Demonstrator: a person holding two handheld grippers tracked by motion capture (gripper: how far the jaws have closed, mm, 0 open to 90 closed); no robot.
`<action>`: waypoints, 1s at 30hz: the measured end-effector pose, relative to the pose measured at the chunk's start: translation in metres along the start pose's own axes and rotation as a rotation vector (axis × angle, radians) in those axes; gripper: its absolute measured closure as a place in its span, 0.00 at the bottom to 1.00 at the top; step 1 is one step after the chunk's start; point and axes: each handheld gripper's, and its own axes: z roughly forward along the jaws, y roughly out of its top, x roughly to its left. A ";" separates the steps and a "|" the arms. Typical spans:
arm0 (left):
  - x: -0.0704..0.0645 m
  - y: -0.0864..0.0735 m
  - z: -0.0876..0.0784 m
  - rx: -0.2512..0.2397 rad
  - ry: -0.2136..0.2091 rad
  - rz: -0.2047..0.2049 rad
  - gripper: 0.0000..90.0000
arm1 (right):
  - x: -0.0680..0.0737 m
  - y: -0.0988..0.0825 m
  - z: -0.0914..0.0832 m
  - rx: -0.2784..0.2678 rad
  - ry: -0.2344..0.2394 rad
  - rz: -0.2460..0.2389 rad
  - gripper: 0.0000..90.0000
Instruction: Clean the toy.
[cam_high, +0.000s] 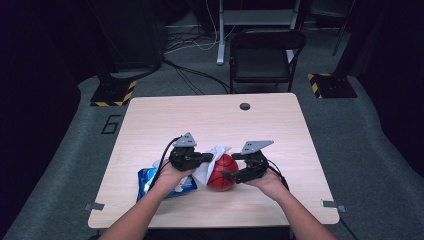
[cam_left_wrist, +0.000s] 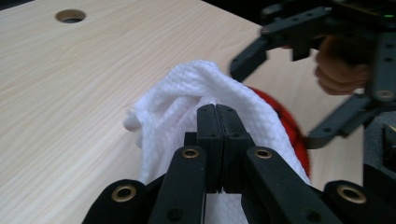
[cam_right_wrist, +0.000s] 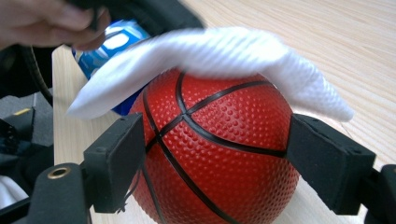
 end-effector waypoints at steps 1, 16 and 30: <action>0.004 -0.002 0.001 0.012 0.008 -0.004 0.99 | 0.000 -0.001 -0.001 0.005 0.003 0.002 0.21; 0.000 0.001 0.008 0.047 -0.003 0.012 0.98 | 0.003 -0.023 -0.020 0.031 -0.008 0.000 0.21; -0.001 -0.011 0.021 0.118 0.020 0.018 0.99 | 0.003 -0.039 -0.029 0.031 -0.004 0.012 0.22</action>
